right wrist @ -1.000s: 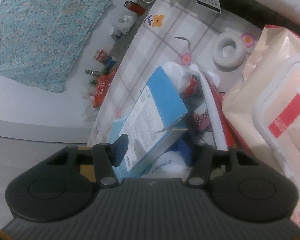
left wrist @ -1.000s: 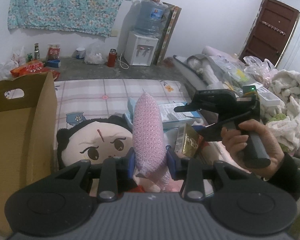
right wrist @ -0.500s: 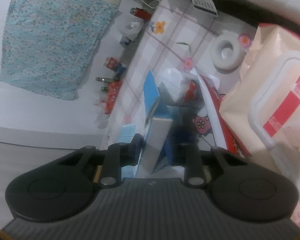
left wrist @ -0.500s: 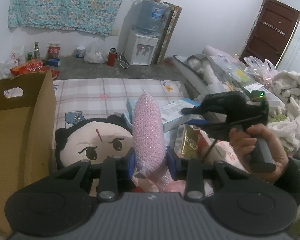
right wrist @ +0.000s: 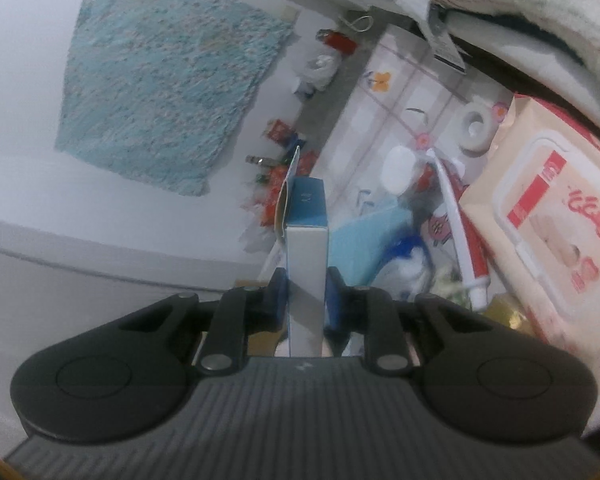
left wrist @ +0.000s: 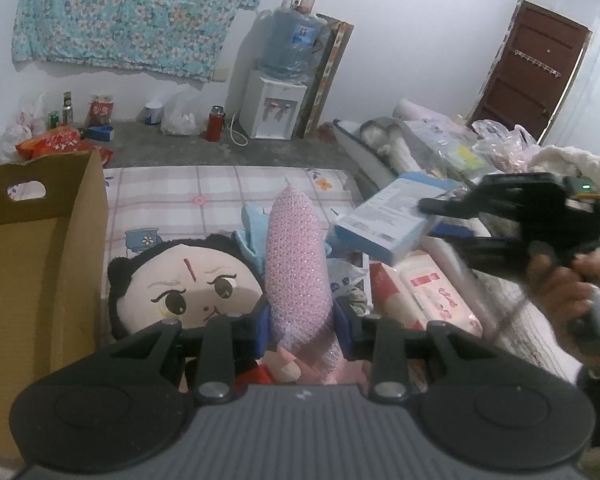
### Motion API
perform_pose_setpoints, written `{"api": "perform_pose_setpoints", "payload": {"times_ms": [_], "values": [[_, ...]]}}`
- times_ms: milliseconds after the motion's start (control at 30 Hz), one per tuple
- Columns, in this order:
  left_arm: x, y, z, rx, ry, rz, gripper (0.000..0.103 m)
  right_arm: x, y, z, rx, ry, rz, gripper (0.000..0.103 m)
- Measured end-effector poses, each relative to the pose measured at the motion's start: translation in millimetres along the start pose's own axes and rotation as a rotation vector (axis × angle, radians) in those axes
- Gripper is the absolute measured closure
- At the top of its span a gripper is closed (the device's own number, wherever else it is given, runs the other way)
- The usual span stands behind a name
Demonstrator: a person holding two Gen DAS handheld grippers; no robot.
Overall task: Organize soft objects
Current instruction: 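Grasp the thin blue-and-white box with the right gripper and lift it, then carry the sponge in the left gripper while the right gripper carries the box to the cardboard box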
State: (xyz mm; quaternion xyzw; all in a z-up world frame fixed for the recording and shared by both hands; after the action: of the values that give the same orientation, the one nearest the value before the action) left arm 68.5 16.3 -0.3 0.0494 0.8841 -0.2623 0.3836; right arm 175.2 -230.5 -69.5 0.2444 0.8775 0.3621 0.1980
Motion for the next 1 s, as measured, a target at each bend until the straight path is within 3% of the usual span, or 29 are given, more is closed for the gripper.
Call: {"api": "perform_pose_setpoints", "payload": {"times_ms": [267,500,767,1000], "values": [[7.9,-4.4,-8.4,0.000,0.000,0.003,0.069,44.6,8.1,-46.2,0.094,0.002,-0.206,0.084],[12.3,-4.9,-7.5,-0.007,0.015,0.003,0.069,83.9,4.5,-18.4,0.263,0.008,-0.363,0.081],[13.6,-2.4,-5.3,-0.021,0.026,-0.001,0.069,93.6,1.5,1.0,0.293,-0.025,-0.382,0.077],[11.6,-5.5,-16.4,-0.003,-0.006,-0.003,0.069,94.2,8.1,-16.1,0.285,-0.068,-0.380,0.084]]}}
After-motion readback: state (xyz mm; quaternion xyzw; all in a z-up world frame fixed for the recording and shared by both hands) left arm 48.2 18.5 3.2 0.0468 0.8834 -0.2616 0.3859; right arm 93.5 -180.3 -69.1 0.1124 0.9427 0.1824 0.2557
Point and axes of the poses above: each gripper's, at about its wrist camera, not at the fingertips, and z roughly the way its jaws point, y to its left, x to its underside, the point moved 4 cm from there along z, roughly the way its jaws point, and after that the axes turned 15 degrees about x, right-handed, at the moved point
